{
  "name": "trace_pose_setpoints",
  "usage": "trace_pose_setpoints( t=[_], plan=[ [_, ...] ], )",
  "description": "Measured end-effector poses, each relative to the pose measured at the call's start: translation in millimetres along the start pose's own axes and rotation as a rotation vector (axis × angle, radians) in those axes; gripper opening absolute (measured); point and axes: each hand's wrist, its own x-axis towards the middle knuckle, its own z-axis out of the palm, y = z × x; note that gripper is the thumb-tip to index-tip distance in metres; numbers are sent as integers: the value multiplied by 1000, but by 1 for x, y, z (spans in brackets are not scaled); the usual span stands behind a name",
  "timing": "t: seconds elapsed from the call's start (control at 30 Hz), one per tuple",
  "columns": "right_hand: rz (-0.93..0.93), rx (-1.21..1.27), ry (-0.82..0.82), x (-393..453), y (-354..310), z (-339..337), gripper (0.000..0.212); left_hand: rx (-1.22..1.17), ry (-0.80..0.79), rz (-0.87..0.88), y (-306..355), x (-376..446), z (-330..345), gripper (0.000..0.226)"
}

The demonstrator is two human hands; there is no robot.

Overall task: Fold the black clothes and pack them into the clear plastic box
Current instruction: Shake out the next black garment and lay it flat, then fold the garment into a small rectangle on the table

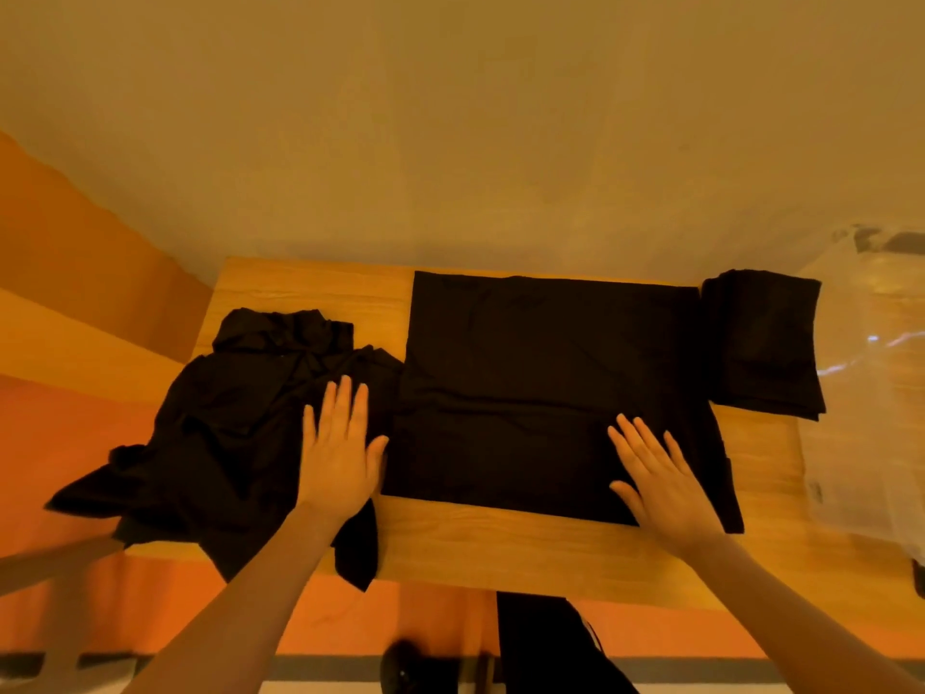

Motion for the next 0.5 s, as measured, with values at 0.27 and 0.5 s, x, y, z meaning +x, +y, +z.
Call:
trace_pose_setpoints(
  t=[0.27,0.5],
  plan=[
    [-30,90,-25,-65,47,11,64,144,-182,473,51,-47,30,64],
    [35,39,-21,-97,48,20,60,74,-200,432,50,-88,36,68]
  ],
)
